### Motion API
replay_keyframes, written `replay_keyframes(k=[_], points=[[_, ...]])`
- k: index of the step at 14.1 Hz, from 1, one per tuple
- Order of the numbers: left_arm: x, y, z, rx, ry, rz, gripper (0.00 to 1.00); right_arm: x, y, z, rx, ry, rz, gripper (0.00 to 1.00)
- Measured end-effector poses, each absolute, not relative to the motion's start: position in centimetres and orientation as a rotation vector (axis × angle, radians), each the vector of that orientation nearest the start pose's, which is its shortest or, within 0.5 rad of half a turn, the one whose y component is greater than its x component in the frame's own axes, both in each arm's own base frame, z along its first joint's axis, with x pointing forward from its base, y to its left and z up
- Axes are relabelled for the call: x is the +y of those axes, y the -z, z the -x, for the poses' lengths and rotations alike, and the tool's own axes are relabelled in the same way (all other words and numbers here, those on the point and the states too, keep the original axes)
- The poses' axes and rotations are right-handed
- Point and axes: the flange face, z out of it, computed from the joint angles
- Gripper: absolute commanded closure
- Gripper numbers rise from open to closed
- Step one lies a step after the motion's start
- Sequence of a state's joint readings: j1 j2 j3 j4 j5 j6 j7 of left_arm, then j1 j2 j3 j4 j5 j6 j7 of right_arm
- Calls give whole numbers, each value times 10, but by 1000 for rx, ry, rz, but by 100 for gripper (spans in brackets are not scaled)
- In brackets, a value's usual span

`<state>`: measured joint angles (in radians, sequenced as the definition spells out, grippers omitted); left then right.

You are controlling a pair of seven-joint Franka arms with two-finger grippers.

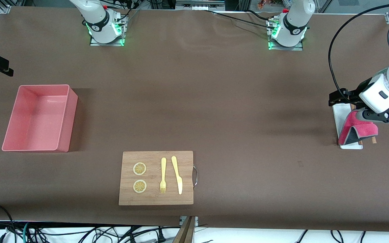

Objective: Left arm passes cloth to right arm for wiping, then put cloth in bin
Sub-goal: 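Lower the left gripper and grasp the cloth's edge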

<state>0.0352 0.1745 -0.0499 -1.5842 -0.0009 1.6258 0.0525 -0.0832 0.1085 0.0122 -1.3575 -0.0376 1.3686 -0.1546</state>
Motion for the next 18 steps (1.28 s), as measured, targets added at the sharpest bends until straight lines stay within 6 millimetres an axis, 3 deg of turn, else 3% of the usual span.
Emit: replay_keyframes(k=[5,12,15,18], points=[[41,-484,-608,328,-348,3052,0,-45,-645,-565,-123,-160,3160,0],[92,-469,-607,744,-422,2967,0,-47,-644,-566,-119,-165,3159,0],[129,-422,-619,1106,-455,2911,0,-47,-642,-566,-117,-168,3158,0],[134,-379,-637,1470,-415,2782,0,-48,-642,-566,-117,-168,3158,0]])
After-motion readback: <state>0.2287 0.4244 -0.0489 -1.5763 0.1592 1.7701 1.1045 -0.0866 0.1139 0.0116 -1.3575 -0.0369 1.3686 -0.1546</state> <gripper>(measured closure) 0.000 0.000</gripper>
